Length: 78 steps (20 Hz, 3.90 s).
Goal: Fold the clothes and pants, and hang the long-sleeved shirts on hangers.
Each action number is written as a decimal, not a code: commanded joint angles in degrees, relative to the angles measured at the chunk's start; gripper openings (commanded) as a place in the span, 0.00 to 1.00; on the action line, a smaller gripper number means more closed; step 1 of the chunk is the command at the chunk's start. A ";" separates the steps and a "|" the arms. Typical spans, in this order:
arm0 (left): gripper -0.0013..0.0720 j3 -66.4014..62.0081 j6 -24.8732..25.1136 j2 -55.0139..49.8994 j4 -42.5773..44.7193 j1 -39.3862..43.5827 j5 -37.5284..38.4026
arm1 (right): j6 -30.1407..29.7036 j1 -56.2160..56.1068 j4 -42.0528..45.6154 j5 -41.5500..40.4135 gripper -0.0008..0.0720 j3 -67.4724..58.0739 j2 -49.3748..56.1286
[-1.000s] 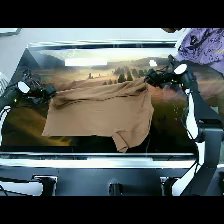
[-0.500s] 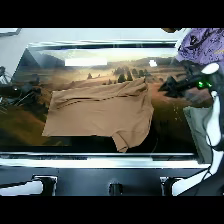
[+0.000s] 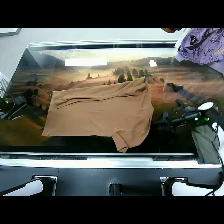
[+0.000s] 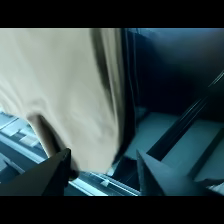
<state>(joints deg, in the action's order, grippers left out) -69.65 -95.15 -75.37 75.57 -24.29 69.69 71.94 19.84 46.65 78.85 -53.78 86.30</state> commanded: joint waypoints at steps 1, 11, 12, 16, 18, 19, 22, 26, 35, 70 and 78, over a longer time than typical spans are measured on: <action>0.86 1.38 0.02 0.39 0.07 -0.26 0.39 | -3.21 0.13 -3.65 -4.02 0.66 7.56 -1.42; 0.86 1.36 -0.02 0.35 0.09 -0.28 2.10 | -0.59 -10.45 -2.05 -12.33 0.54 10.47 -1.38; 0.86 1.36 -0.02 0.35 0.09 -0.31 3.10 | -0.52 -10.45 -2.10 -12.76 0.41 10.47 -1.36; 0.86 2.34 0.76 0.92 0.72 -2.75 4.28 | -0.57 -10.45 -1.90 -12.92 0.05 10.45 -1.38; 0.86 6.84 2.67 2.58 -0.24 -7.63 3.78 | -0.57 -10.45 -1.88 -12.90 0.05 10.45 -1.38; 0.86 10.12 5.14 3.39 -3.37 -10.84 3.32 | -0.59 -10.45 -1.88 -12.83 0.05 10.45 -1.42; 0.86 20.26 17.88 3.58 -19.41 -20.28 2.54 | -0.59 -10.45 -1.88 -12.74 0.05 10.45 -1.42; 0.86 26.05 23.56 1.62 -22.71 -22.71 1.16 | -0.76 -10.45 -1.90 -12.81 0.05 10.45 -1.42; 0.83 26.34 25.31 -3.67 -23.98 -14.95 -2.40 | -1.01 -10.45 -1.92 -13.18 0.05 10.45 -1.42; 0.03 -28.89 1.40 37.66 4.94 0.46 -2.43 | 7.43 -10.45 7.87 -9.79 0.04 -60.61 -38.07; 0.03 -20.96 5.05 33.46 -1.46 0.46 0.81 | 13.64 -10.45 13.97 -2.64 0.04 -60.41 -33.86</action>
<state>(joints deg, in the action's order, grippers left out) -94.37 -93.54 -39.00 78.43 -23.86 69.78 83.55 9.39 58.81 71.66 -114.04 48.51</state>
